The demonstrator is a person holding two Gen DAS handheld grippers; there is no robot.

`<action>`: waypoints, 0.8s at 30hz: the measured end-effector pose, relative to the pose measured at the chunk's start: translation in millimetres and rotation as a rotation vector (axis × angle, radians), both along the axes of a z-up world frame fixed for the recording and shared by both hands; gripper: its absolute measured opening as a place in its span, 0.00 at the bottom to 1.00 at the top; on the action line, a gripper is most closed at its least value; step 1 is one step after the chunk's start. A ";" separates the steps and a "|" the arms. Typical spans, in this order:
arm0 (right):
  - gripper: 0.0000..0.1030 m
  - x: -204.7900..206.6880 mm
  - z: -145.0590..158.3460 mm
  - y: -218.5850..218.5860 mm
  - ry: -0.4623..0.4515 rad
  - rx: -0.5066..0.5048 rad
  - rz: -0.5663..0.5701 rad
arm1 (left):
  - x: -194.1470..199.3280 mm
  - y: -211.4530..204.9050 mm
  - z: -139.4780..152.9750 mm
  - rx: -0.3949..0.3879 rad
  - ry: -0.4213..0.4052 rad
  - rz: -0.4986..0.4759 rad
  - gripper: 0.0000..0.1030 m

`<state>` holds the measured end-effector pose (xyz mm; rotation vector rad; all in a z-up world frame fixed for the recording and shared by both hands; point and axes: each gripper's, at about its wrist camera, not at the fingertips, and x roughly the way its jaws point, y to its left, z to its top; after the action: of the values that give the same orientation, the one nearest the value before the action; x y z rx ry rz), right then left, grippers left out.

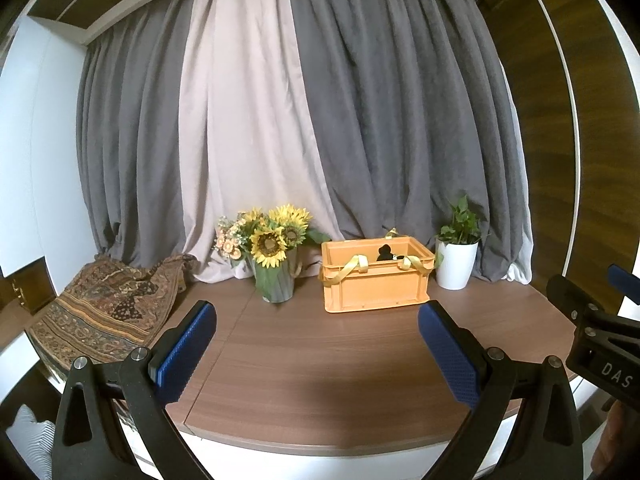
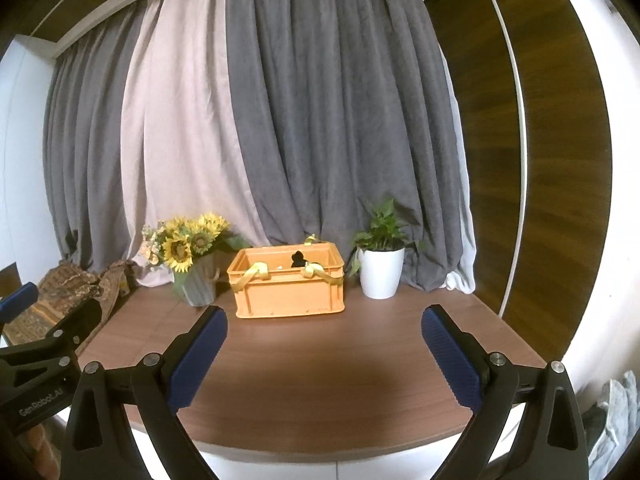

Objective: Organize soft objects

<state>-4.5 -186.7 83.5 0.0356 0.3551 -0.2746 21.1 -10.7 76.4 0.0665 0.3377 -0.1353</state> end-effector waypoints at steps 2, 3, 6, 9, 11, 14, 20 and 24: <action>0.96 -3.4 0.2 0.2 -0.001 0.003 0.001 | -3.5 0.0 0.8 0.000 -0.004 0.003 1.00; 0.96 -5.0 0.3 0.3 -0.002 0.003 0.001 | -5.4 0.2 1.2 -0.001 -0.006 0.002 1.00; 0.96 -6.4 0.6 0.1 -0.001 0.000 0.003 | -9.0 0.0 2.1 -0.003 -0.007 0.000 1.00; 0.96 -9.7 1.2 0.0 -0.004 0.000 0.001 | -11.5 1.2 3.4 -0.006 -0.009 -0.001 1.00; 0.96 -13.4 2.0 1.0 -0.007 0.000 -0.002 | -11.7 1.3 3.9 -0.008 -0.010 -0.001 1.00; 0.96 -15.6 3.2 0.1 -0.008 -0.003 0.004 | -11.6 1.7 4.7 -0.011 -0.012 0.002 1.00; 0.96 -17.2 4.7 0.7 -0.011 -0.006 0.007 | -11.8 2.2 5.1 -0.017 -0.011 -0.004 1.00; 0.96 -17.0 4.1 1.3 -0.011 -0.007 0.006 | -11.6 0.6 5.5 -0.018 -0.010 -0.009 1.00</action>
<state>-21.5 -185.4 87.6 0.0294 0.3434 -0.2698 9.5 -10.1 81.8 0.0511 0.3265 -0.1470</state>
